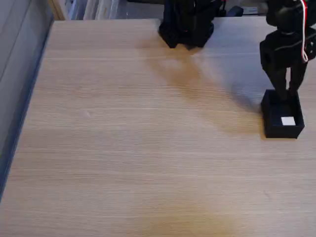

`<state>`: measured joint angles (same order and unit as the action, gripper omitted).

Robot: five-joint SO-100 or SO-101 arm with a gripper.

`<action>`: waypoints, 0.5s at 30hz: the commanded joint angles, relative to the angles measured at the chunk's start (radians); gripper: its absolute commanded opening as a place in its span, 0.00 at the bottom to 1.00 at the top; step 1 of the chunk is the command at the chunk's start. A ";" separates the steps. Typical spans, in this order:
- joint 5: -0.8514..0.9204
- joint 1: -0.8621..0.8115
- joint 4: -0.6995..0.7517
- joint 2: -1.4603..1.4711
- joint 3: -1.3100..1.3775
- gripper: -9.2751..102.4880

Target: Pick a white block and place it in the black box.

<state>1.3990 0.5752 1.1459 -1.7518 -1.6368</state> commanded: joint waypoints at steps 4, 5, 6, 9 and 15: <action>0.008 -0.074 0.011 -0.196 -0.141 0.08; 0.026 -0.094 0.002 -0.238 -0.187 0.08; 0.054 -0.115 -0.011 -0.284 -0.241 0.08; 0.138 -0.196 -0.060 -0.430 -0.411 0.08; 0.250 -0.351 -0.086 -0.716 -0.736 0.08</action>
<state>1.6076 0.2746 1.0707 -2.3393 -2.2611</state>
